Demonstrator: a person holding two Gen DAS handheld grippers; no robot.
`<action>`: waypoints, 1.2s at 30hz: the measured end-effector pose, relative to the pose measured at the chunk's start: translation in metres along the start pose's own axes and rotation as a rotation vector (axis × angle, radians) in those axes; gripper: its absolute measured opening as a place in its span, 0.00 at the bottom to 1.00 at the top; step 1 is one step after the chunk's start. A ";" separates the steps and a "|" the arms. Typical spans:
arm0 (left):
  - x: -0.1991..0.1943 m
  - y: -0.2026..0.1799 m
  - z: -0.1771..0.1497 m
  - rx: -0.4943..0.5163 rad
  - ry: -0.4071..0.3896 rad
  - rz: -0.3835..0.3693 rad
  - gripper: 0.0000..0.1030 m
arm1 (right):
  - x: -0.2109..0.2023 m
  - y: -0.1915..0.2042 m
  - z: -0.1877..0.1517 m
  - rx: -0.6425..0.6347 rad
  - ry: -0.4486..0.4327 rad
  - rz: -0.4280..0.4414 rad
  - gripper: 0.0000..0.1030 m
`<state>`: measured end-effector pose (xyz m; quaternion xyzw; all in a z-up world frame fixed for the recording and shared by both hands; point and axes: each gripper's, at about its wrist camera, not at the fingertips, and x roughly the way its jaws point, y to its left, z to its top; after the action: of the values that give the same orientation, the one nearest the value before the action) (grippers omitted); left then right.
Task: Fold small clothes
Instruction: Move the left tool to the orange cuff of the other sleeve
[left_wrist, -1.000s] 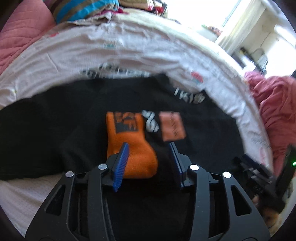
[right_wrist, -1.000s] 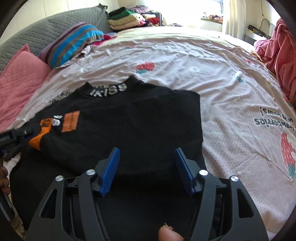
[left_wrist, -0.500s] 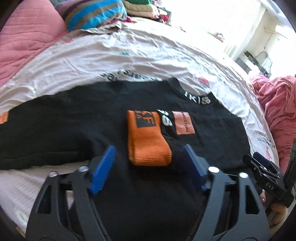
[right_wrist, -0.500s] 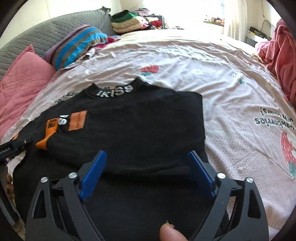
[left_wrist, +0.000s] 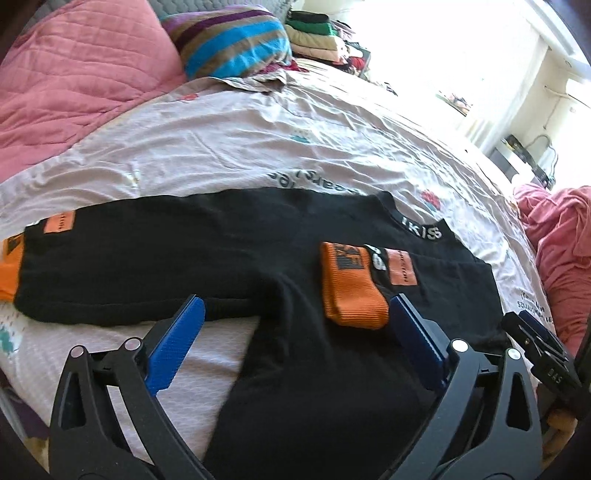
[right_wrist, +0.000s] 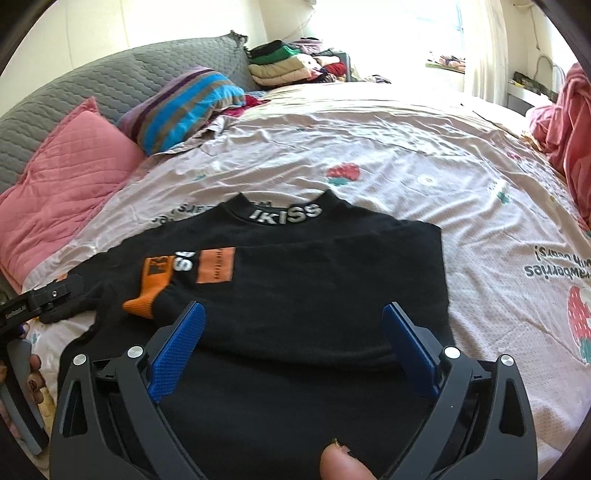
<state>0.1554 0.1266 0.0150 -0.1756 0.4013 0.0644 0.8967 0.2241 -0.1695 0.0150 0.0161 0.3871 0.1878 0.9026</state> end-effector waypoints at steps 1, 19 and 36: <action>-0.002 0.004 0.000 -0.006 -0.003 0.006 0.91 | -0.001 0.006 0.001 -0.011 -0.002 0.006 0.93; -0.036 0.081 -0.006 -0.119 -0.064 0.105 0.91 | 0.003 0.101 0.009 -0.145 -0.010 0.094 0.93; -0.049 0.144 -0.018 -0.235 -0.080 0.179 0.91 | 0.017 0.179 0.008 -0.249 0.017 0.196 0.93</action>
<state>0.0731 0.2551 0.0029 -0.2403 0.3688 0.1973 0.8759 0.1816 0.0040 0.0398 -0.0597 0.3652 0.3217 0.8715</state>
